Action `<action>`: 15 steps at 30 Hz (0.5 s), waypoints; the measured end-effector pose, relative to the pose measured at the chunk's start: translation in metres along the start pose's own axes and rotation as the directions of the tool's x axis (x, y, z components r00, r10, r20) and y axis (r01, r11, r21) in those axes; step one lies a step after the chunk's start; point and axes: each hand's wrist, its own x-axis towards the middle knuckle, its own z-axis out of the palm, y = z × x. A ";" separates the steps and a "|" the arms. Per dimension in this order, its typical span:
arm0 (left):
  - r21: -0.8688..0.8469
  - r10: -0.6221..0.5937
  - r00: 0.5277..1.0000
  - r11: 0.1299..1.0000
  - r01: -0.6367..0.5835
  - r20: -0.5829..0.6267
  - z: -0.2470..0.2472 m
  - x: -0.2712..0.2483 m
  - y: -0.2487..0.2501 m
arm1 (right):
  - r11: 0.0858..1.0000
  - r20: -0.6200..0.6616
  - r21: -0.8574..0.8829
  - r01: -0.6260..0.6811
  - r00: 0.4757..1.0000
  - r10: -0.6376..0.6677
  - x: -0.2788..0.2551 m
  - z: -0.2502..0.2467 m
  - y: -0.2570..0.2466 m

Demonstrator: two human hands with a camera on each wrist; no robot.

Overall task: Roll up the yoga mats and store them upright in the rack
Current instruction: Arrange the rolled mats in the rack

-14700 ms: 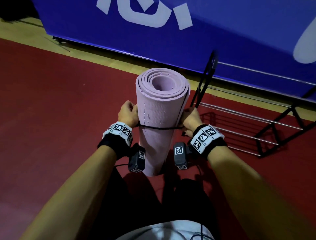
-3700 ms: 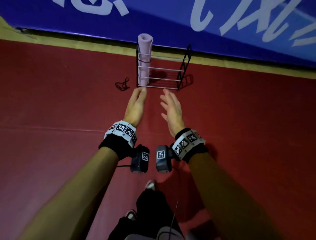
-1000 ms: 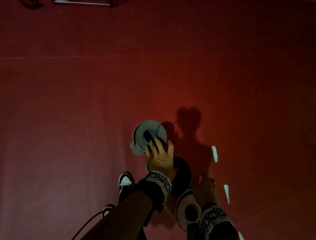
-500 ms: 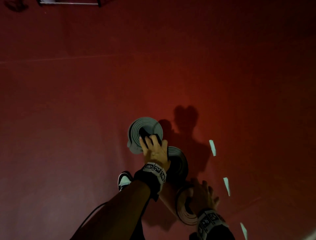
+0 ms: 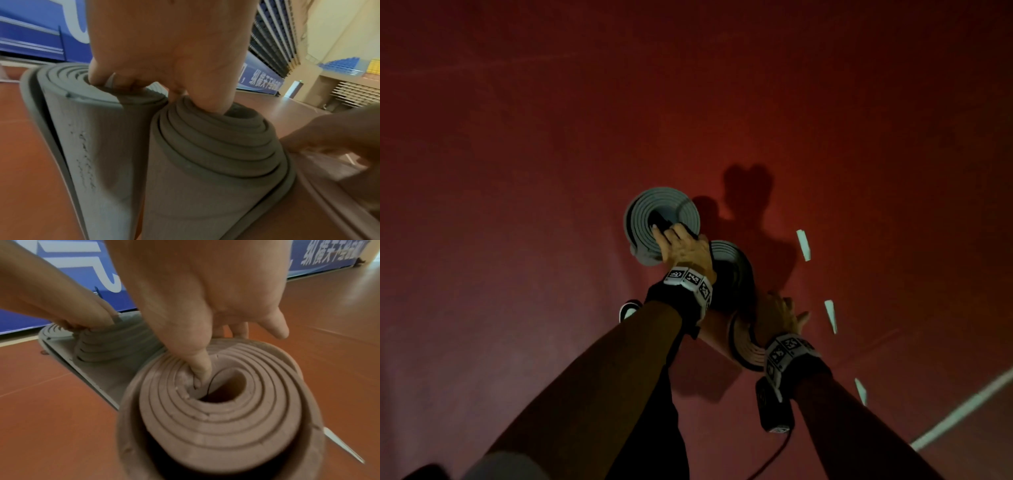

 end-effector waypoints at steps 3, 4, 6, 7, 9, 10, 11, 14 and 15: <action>0.031 0.025 0.998 0.999 -0.024 -0.051 0.003 -0.004 -0.001 | 0.999 0.050 -0.032 0.034 0.998 -0.033 -0.002 -0.007 0.001; 0.041 0.035 0.999 0.999 -0.034 -0.037 0.001 -0.007 -0.002 | 0.998 0.095 -0.038 0.055 0.994 -0.051 -0.004 -0.010 0.000; 0.063 0.025 1.000 0.998 -0.025 -0.004 -0.004 -0.010 -0.008 | 0.995 0.152 -0.019 0.094 0.984 -0.090 -0.008 -0.019 0.000; 0.061 0.014 1.000 0.998 -0.014 0.000 -0.006 -0.010 -0.013 | 0.994 0.158 -0.010 0.108 0.982 -0.105 -0.009 -0.024 -0.002; 0.001 0.001 1.000 1.000 -0.001 0.010 -0.011 -0.012 -0.027 | 0.991 0.153 -0.001 0.134 0.979 -0.132 -0.010 -0.035 -0.006; -0.060 -0.004 1.000 0.998 0.005 0.016 -0.012 -0.013 -0.035 | 0.990 0.139 -0.001 0.144 0.980 -0.143 -0.012 -0.041 -0.010; -0.091 -0.004 1.000 0.996 0.005 0.011 -0.011 -0.014 -0.043 | 0.989 0.124 0.007 0.144 0.982 -0.144 -0.016 -0.047 -0.014; -0.033 -0.019 0.999 0.999 0.018 -0.049 -0.031 -0.025 -0.059 | 0.989 0.077 0.042 0.139 0.987 -0.142 -0.033 -0.070 -0.028; -0.004 -0.020 0.998 1.000 0.020 -0.061 -0.039 -0.028 -0.062 | 0.987 0.079 0.027 0.160 0.984 -0.162 -0.038 -0.078 -0.032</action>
